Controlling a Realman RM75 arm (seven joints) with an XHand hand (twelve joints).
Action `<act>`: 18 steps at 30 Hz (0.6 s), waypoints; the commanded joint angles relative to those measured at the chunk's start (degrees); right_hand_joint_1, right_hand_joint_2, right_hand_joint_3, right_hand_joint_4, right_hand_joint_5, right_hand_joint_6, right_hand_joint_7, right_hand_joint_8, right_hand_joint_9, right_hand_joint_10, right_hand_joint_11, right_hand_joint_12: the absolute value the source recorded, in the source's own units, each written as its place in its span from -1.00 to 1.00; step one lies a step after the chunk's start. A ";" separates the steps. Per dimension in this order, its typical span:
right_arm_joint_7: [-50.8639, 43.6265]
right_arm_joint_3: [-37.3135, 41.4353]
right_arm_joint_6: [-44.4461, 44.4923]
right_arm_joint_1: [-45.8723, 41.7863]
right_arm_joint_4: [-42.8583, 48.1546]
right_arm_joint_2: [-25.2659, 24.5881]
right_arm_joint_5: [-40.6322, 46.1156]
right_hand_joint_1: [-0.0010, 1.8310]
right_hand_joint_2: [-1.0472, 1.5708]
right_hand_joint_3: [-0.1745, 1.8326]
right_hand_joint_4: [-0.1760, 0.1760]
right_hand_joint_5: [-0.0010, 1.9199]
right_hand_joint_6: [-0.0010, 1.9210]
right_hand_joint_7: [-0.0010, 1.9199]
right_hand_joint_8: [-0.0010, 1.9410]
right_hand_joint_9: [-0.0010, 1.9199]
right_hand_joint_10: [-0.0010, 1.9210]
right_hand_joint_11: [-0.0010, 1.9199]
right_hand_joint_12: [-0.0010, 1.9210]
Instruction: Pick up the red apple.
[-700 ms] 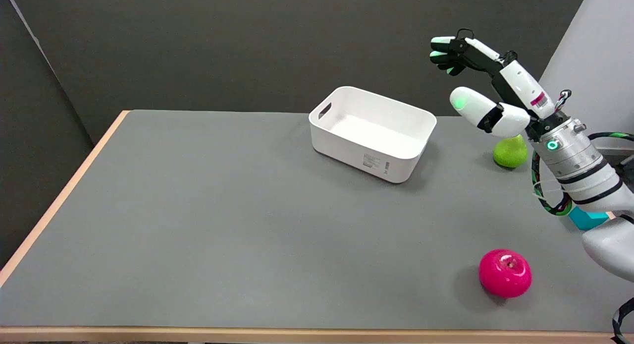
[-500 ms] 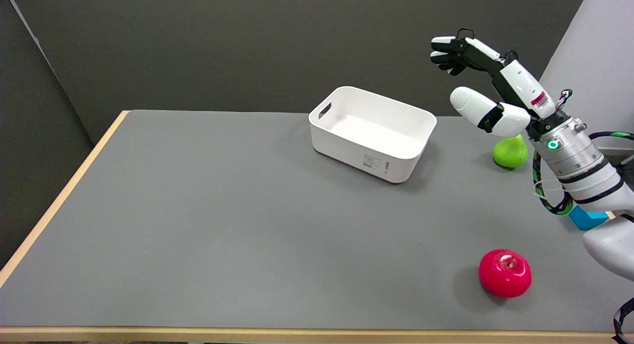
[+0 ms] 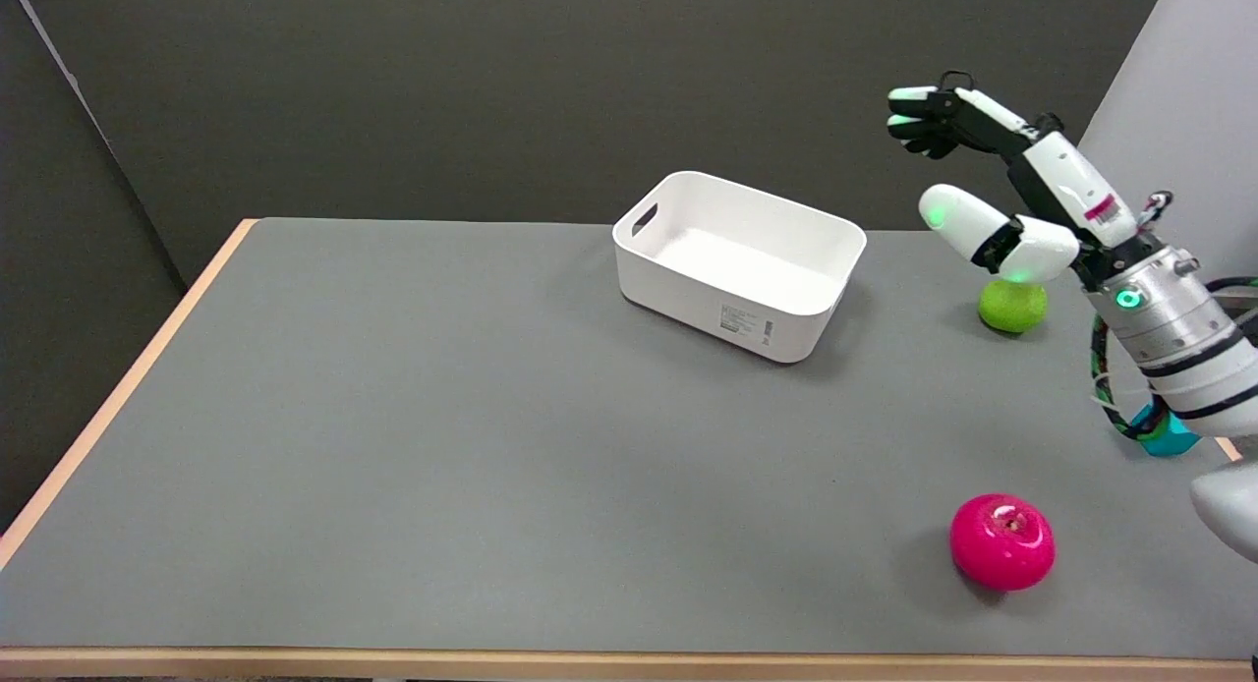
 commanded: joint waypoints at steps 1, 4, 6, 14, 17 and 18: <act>-0.14 11.61 6.34 -10.57 -4.85 -5.21 -0.25 -0.73 0.31 0.00 0.29 -0.68 -0.42 -0.49 -0.47 -0.61 0.05 -0.72 0.50; -0.22 13.53 10.13 -13.13 -7.12 -6.95 -0.46 -0.72 0.30 0.00 0.31 -0.67 -0.41 -0.49 -0.46 -0.60 0.06 -0.73 0.50; 0.32 13.94 13.41 -14.77 -9.28 -7.91 -0.41 -0.72 0.29 0.00 0.31 -0.67 -0.40 -0.49 -0.46 -0.61 0.06 -0.74 0.49; 0.42 12.24 28.09 -19.93 -18.17 -12.15 3.23 -0.74 0.28 -0.01 0.32 -0.66 -0.39 -0.50 -0.48 -0.63 0.03 -0.79 0.44; 0.37 10.72 32.19 -21.02 -21.27 -13.09 3.69 -0.74 0.28 -0.01 0.32 -0.66 -0.39 -0.50 -0.48 -0.64 0.02 -0.80 0.43; 0.19 9.84 33.74 -21.13 -22.60 -13.22 3.75 -0.74 0.28 -0.01 0.32 -0.66 -0.39 -0.50 -0.48 -0.65 0.02 -0.81 0.42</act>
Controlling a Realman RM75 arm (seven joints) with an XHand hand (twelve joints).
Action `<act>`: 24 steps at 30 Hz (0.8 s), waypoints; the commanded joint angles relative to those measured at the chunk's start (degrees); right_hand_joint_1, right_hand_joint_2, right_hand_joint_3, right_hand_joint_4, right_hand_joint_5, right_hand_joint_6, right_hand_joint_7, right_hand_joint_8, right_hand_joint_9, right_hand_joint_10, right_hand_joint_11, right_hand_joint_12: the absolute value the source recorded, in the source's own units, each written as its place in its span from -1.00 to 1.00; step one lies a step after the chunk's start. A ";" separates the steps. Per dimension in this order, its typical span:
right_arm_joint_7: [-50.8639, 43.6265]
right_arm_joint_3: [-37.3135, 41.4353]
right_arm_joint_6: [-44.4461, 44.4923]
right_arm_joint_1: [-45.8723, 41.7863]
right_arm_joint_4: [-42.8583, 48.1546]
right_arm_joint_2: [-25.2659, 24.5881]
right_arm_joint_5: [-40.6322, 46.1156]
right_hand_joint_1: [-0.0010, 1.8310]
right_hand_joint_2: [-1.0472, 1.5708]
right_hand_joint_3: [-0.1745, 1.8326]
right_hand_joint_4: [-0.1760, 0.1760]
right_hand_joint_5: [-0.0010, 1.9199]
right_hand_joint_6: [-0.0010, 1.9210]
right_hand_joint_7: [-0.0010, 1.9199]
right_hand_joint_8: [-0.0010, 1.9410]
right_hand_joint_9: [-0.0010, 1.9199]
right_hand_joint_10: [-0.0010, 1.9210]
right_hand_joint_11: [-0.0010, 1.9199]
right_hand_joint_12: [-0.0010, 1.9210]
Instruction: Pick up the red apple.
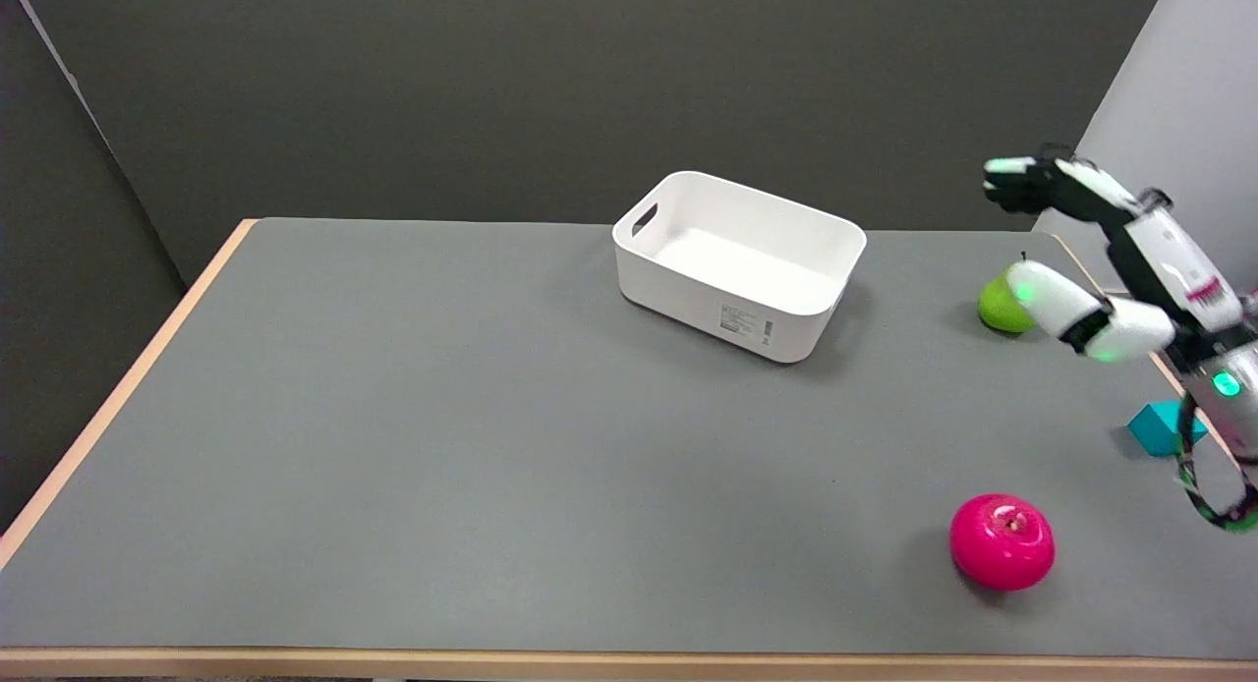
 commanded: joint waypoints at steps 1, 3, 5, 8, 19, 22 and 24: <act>-0.04 -0.85 24.16 -10.40 -16.68 -7.53 3.68 -0.74 0.28 -0.01 0.32 -0.66 -0.39 -0.51 -0.49 -0.65 0.02 -0.81 0.42; -0.09 -2.78 26.20 -10.40 -19.39 -7.55 4.48 -0.74 0.28 -0.01 0.32 -0.67 -0.40 -0.51 -0.49 -0.65 0.01 -0.82 0.41; -0.23 -5.31 28.09 -10.04 -22.56 -7.55 5.50 -0.74 0.28 -0.01 0.33 -0.67 -0.42 -0.52 -0.50 -0.66 0.01 -0.82 0.40; -0.33 -8.89 31.58 -8.92 -27.60 -7.77 7.33 -0.74 0.28 -0.01 0.32 -0.68 -0.43 -0.53 -0.51 -0.67 0.00 -0.83 0.39; -8.92 -20.48 35.99 -7.16 -32.61 -8.83 9.76 -0.74 0.28 -0.02 0.31 -0.69 -0.44 -0.55 -0.54 -0.70 -0.03 -0.86 0.36; -12.78 -21.78 36.03 -7.01 -32.18 -8.75 10.95 -0.74 0.28 -0.02 0.31 -0.69 -0.44 -0.55 -0.53 -0.70 -0.03 -0.87 0.36; -13.60 -21.20 36.32 -6.93 -31.67 -8.67 11.11 -0.73 0.27 -0.02 0.31 -0.68 -0.43 -0.55 -0.53 -0.70 -0.03 -0.87 0.35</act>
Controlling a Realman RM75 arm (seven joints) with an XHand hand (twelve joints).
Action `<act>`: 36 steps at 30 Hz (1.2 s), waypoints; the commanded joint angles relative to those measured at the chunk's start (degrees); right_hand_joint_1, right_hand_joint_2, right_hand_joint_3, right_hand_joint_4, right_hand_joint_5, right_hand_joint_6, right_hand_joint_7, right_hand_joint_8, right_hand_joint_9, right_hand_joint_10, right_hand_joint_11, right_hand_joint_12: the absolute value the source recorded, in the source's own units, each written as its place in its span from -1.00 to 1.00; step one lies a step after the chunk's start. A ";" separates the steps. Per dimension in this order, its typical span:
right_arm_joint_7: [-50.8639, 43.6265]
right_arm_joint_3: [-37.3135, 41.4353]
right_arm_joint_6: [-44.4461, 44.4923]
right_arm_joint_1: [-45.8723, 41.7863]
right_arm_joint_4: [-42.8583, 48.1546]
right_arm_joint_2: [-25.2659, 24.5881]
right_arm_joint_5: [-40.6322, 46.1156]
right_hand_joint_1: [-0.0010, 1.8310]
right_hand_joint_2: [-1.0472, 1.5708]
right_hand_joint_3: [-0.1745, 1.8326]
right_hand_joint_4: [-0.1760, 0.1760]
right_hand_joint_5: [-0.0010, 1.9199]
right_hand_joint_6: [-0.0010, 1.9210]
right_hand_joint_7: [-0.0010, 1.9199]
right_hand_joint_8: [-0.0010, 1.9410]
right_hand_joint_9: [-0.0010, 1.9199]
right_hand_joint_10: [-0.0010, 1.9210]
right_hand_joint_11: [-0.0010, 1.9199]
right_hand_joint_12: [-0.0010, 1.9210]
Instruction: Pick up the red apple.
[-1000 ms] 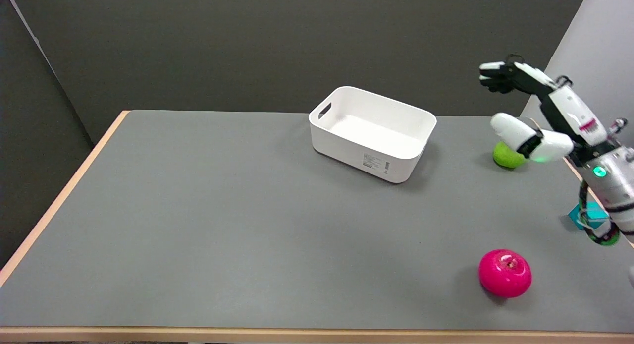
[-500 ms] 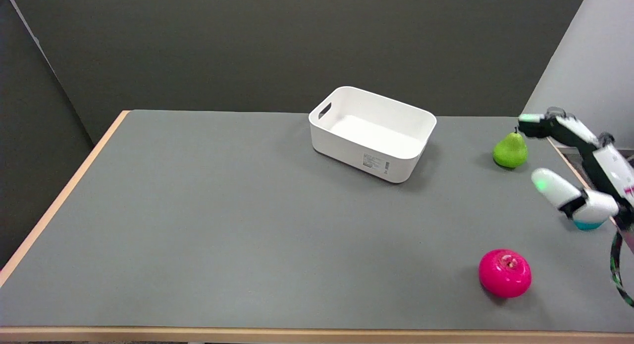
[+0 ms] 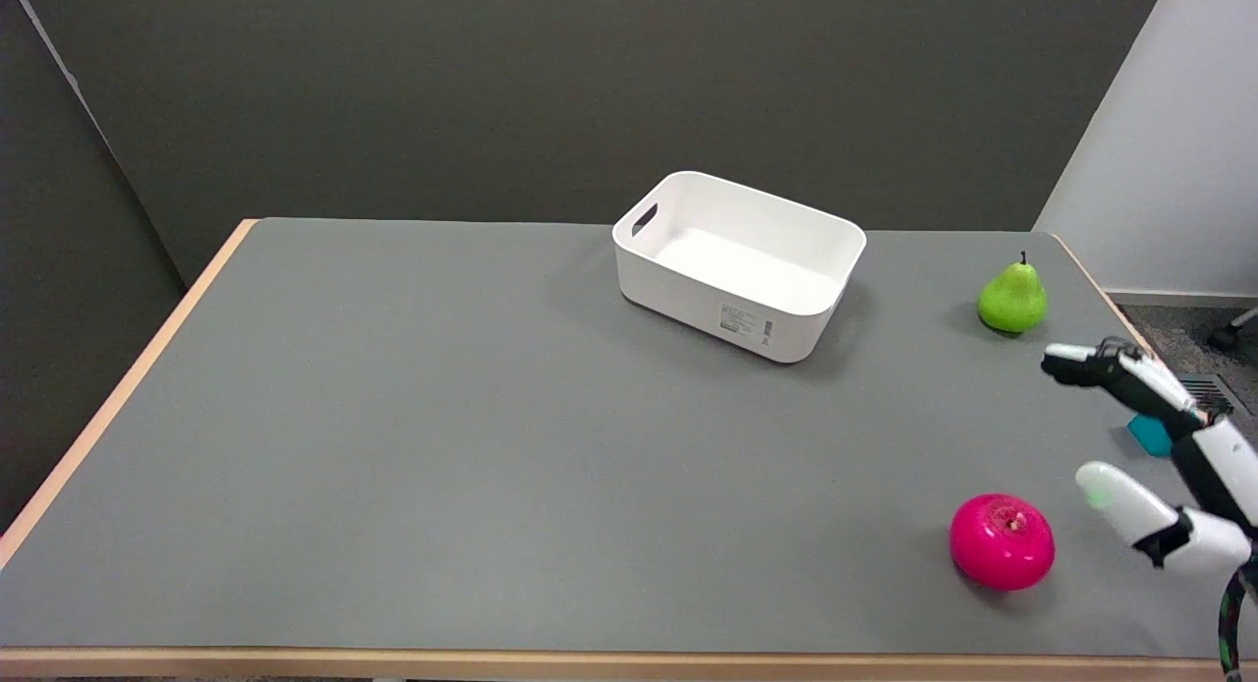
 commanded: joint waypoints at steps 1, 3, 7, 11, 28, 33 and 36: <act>-12.19 -11.09 9.42 0.32 -7.69 -1.73 5.13 -0.73 0.27 -0.02 0.32 -0.68 -0.43 -0.55 -0.53 -0.70 -0.03 -0.87 0.35; -12.24 -10.23 10.31 0.05 -6.70 -1.51 6.42 -0.72 0.27 -0.01 0.32 -0.68 -0.42 -0.54 -0.52 -0.69 -0.03 -0.87 0.35; -13.69 -7.57 9.90 -1.11 -3.96 -1.14 6.67 -0.70 0.27 -0.01 0.33 -0.66 -0.39 -0.52 -0.50 -0.68 -0.01 -0.87 0.36; -17.28 -7.59 8.58 -1.84 -2.62 -0.87 6.59 -0.68 0.27 -0.02 0.33 -0.66 -0.38 -0.51 -0.48 -0.67 0.01 -0.86 0.37; -36.28 -15.25 8.24 -6.00 3.16 -1.37 6.03 -0.65 0.26 -0.01 0.33 -0.63 -0.32 -0.47 -0.42 -0.63 0.05 -0.82 0.42; -40.06 -15.84 7.84 -6.77 4.01 -0.73 6.00 -0.64 0.26 -0.01 0.36 -0.62 -0.30 -0.46 -0.41 -0.62 0.07 -0.81 0.43; -40.55 -15.96 7.64 -6.88 4.78 -0.43 5.88 -0.64 0.26 -0.01 0.37 -0.62 -0.29 -0.46 -0.41 -0.62 0.07 -0.80 0.44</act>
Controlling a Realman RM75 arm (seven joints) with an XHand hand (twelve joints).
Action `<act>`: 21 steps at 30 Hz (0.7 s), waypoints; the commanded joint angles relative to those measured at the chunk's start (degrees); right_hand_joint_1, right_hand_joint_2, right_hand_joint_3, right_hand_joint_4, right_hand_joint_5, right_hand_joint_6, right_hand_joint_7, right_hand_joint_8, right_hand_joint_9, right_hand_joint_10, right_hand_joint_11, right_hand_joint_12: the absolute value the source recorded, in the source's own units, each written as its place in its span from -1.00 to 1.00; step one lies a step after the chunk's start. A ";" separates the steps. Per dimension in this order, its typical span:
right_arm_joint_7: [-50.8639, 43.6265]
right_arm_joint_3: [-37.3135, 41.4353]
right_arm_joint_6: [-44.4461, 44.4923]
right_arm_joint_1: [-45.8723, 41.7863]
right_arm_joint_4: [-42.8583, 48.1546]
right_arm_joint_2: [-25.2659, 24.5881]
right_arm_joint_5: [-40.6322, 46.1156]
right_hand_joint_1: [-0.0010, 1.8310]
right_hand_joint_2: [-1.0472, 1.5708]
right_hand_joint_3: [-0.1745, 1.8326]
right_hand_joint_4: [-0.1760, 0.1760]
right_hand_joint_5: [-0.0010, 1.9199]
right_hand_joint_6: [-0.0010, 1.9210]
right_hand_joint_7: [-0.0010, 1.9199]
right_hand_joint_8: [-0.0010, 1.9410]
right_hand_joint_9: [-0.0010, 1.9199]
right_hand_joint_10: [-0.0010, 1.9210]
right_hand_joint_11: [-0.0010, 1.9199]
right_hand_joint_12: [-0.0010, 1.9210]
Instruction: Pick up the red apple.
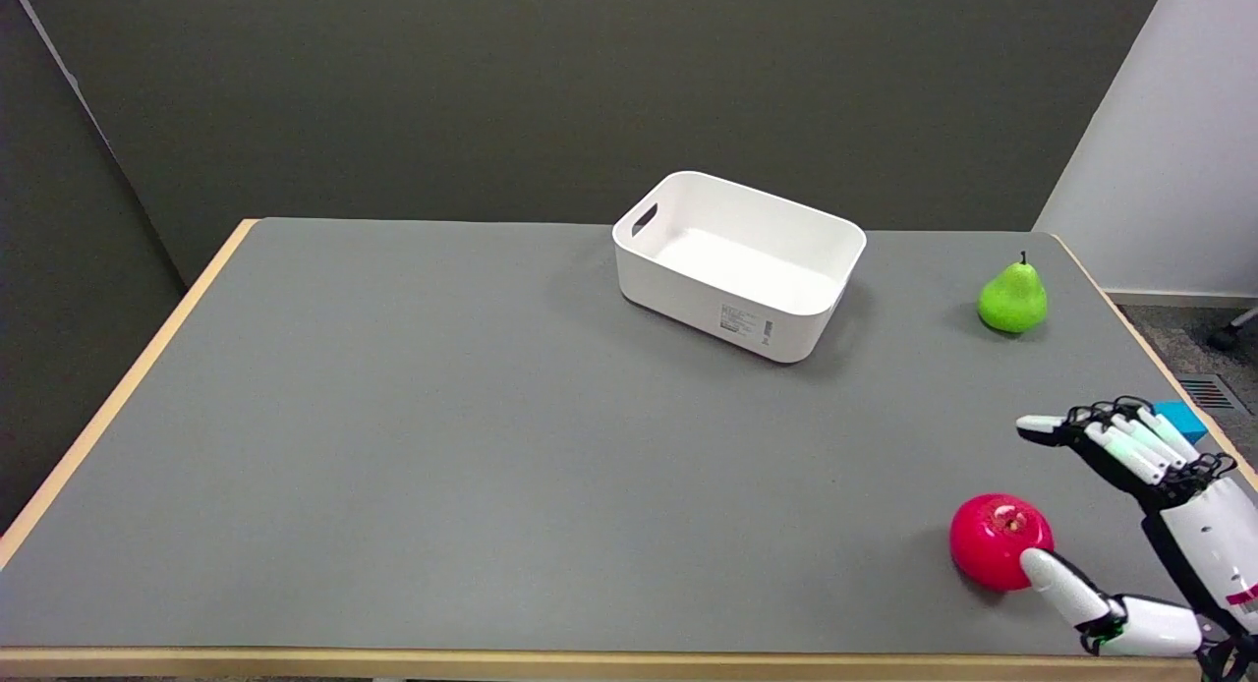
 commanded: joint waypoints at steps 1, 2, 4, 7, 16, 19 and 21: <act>-13.47 -4.90 -0.30 -2.83 4.97 1.11 -0.32 -0.64 0.26 -0.01 0.37 -0.62 -0.29 -0.46 -0.41 -0.62 0.07 -0.80 0.44; -13.47 -4.99 -0.65 -2.83 5.40 1.16 -0.77 -0.64 0.26 -0.01 0.37 -0.62 -0.29 -0.46 -0.41 -0.62 0.07 -0.80 0.44; -13.53 -5.09 -1.20 -2.96 6.24 1.16 -1.40 -0.63 0.26 -0.01 0.37 -0.62 -0.29 -0.46 -0.41 -0.62 0.07 -0.80 0.44; -14.33 -5.09 -1.63 -3.19 7.26 1.02 -2.49 -0.63 0.26 -0.01 0.37 -0.62 -0.29 -0.46 -0.41 -0.62 0.07 -0.80 0.44; -14.43 -5.87 -6.15 -2.37 7.62 1.51 -2.65 -0.63 0.26 -0.01 0.36 -0.62 -0.29 -0.46 -0.41 -0.62 0.07 -0.80 0.44; -14.43 -6.54 -7.85 -1.85 7.24 1.73 -2.45 -0.63 0.26 -0.01 0.36 -0.62 -0.29 -0.46 -0.41 -0.62 0.07 -0.81 0.44; -14.43 -6.74 -9.05 -1.53 6.98 1.73 -2.22 -0.63 0.26 -0.01 0.36 -0.62 -0.29 -0.46 -0.41 -0.62 0.07 -0.81 0.44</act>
